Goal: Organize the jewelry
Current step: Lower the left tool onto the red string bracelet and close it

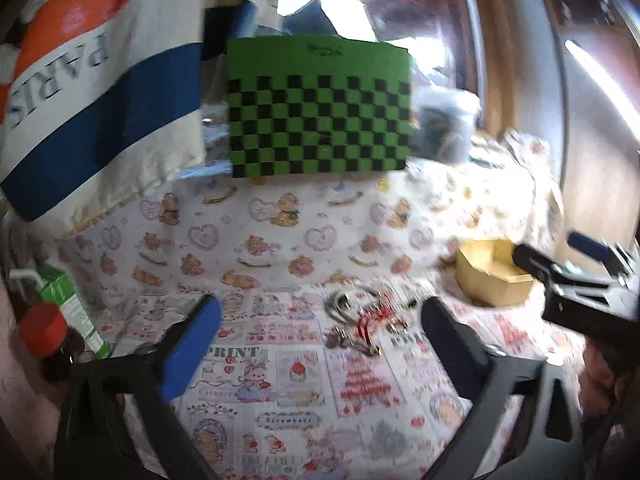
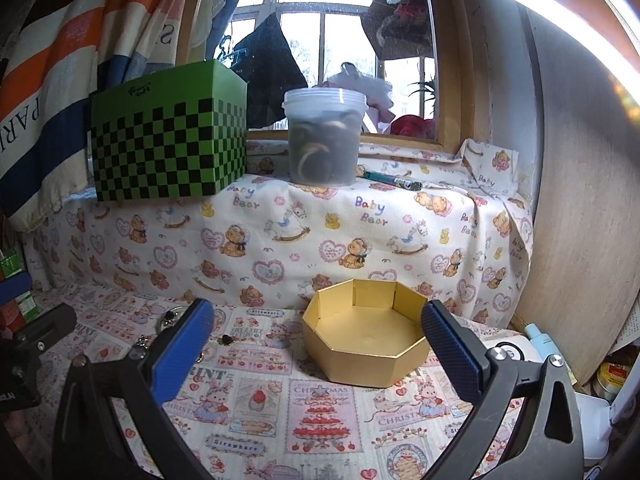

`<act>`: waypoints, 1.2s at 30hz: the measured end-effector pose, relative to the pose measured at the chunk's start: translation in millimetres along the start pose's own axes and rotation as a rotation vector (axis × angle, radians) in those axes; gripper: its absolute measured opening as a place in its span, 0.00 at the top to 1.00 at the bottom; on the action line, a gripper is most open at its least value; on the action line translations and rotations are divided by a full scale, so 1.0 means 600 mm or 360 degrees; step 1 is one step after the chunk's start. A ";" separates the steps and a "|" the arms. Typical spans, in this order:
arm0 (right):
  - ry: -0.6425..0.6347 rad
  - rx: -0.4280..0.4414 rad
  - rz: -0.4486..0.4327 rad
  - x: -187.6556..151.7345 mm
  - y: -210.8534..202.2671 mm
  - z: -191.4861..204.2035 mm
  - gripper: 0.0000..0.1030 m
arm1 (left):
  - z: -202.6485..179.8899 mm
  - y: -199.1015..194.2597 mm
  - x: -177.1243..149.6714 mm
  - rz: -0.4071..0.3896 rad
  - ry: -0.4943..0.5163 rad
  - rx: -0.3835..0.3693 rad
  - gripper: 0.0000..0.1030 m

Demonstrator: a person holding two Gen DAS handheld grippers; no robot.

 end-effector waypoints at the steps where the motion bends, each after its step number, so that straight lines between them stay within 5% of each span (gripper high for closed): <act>1: -0.0005 -0.0003 -0.0011 0.003 -0.001 -0.001 0.00 | 0.002 -0.011 0.016 -0.0029 0.0030 -0.0019 0.25; 4: 0.0005 0.0041 -0.0018 0.016 -0.004 -0.004 0.00 | 0.015 -0.048 0.072 -0.0131 -0.0039 -0.0029 0.24; 7: 0.0104 0.0187 0.0021 0.027 -0.005 -0.007 0.04 | -0.001 -0.023 0.090 0.0099 -0.0051 -0.0101 0.23; 12: 0.0186 0.0357 0.0171 0.037 0.015 0.009 0.36 | -0.020 0.057 0.075 0.0365 -0.0119 -0.0088 0.38; 17: 0.0274 0.0424 0.0308 0.066 0.051 0.026 0.49 | -0.043 0.130 0.027 0.0634 -0.0162 -0.0232 0.52; 21: 0.0382 0.0496 0.0338 0.075 0.077 0.043 0.55 | -0.049 0.172 -0.032 0.0829 -0.0170 -0.0238 0.62; 27: 0.0362 0.0426 0.0478 0.004 0.110 0.043 0.55 | -0.055 0.194 -0.067 0.0740 -0.0163 -0.0280 0.66; 28: 0.0363 0.0424 0.0488 -0.001 0.111 0.043 0.55 | -0.059 0.198 -0.072 0.0751 -0.0176 -0.0313 0.70; 30: 0.0355 0.0472 0.0508 -0.005 0.111 0.050 0.55 | -0.070 0.205 -0.082 0.0781 -0.0173 -0.0341 0.94; 36: 0.0400 0.0527 0.0535 -0.011 0.112 0.053 0.60 | -0.061 0.159 -0.037 0.0589 -0.0322 -0.0361 0.97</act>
Point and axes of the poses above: each gripper's, at about its wrist camera, not at the fingertips, and y roughly the way its jaws point, z to its left, x to its top, the point moved 9 cm from there along y, roughly the way its jaws point, and after that the axes turned 3 degrees about -z, right-handed, at the moved point
